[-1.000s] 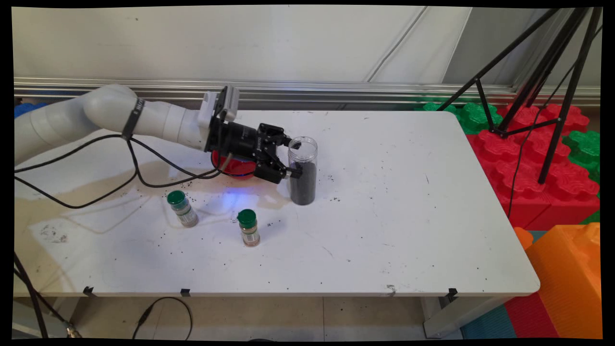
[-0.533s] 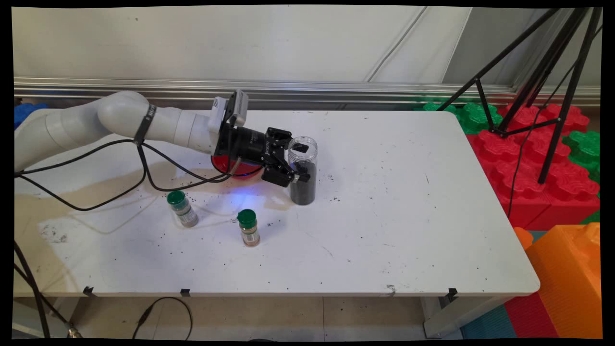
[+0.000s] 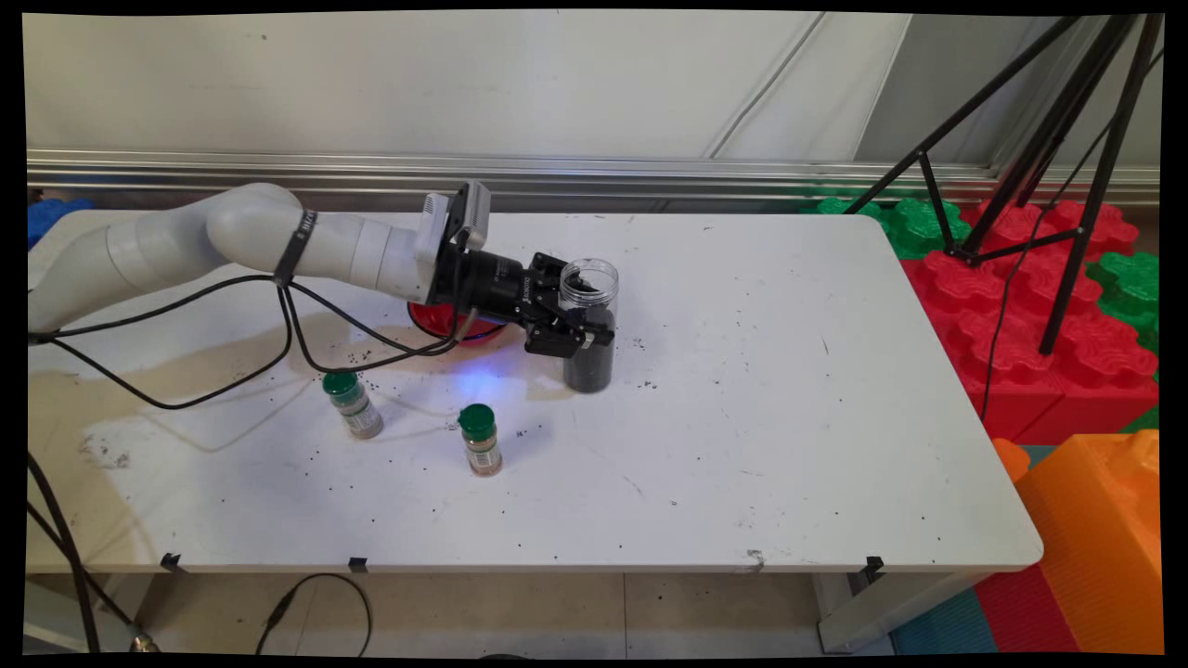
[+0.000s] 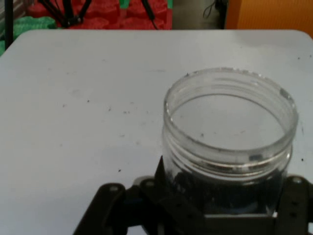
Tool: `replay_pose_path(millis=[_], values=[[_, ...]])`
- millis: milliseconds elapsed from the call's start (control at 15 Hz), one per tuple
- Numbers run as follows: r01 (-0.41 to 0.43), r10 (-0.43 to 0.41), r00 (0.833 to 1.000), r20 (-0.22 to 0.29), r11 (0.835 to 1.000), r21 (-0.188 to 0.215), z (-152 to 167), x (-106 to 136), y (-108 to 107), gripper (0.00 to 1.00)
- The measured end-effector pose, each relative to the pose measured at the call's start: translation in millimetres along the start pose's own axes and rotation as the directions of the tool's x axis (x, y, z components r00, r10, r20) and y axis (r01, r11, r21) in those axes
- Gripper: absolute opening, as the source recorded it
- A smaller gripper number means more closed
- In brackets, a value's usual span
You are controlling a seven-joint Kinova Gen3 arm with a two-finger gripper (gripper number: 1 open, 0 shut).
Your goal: Pour the black seasoning powder in the red bowl
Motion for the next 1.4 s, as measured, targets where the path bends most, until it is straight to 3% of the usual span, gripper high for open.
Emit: replay_pose_path(millis=[600,1400], values=[[0.008,-0.008,1.000,-0.009,1.000,0.007,2,3,-5,0.00],[0.041,-0.039,0.998,-0.043,0.998,0.042,-26,37,-25,0.00]])
